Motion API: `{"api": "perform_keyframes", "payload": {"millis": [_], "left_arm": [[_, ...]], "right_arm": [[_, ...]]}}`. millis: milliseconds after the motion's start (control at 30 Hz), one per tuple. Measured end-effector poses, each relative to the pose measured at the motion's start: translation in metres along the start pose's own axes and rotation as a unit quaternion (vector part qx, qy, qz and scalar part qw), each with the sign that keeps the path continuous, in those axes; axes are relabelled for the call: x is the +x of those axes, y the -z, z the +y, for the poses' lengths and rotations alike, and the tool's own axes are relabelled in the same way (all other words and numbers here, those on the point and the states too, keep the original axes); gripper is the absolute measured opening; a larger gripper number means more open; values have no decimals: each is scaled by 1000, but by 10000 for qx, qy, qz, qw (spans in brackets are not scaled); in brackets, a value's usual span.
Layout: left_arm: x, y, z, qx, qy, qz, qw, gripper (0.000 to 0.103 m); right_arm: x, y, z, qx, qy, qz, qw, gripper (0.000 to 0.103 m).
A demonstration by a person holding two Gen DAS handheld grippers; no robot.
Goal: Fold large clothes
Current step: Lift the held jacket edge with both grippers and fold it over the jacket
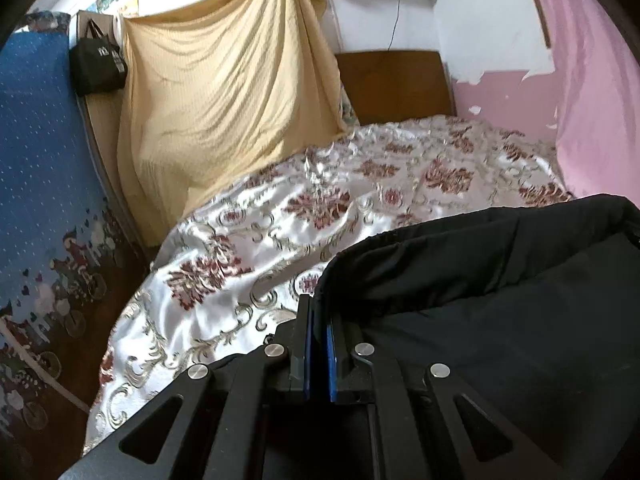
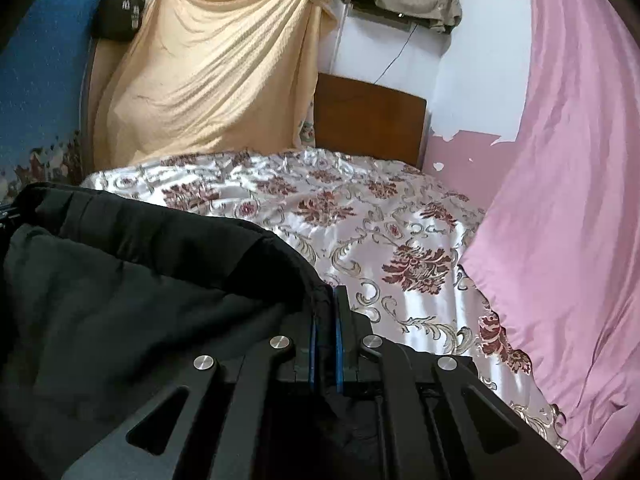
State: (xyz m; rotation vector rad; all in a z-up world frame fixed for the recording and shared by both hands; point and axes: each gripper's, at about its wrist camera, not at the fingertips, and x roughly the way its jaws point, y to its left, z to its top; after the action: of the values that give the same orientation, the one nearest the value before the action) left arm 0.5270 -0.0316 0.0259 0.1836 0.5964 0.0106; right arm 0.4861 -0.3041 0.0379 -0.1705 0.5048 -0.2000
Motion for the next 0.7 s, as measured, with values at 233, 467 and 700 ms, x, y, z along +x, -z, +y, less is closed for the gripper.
{"api": "perform_keyframes", "payload": {"millis": [233, 467, 700], "left_arm": [[27, 7, -1, -167, 84, 274, 9994, 7], [29, 9, 8, -601, 378, 451, 9965, 10], [16, 6, 23, -1204, 698, 420, 9894, 78]], "right_arm": [[27, 2, 6, -105, -30, 323, 9994, 6], [34, 11, 8, -93, -8, 396, 9992, 6], [29, 7, 3, -34, -218, 373, 9991, 25]]}}
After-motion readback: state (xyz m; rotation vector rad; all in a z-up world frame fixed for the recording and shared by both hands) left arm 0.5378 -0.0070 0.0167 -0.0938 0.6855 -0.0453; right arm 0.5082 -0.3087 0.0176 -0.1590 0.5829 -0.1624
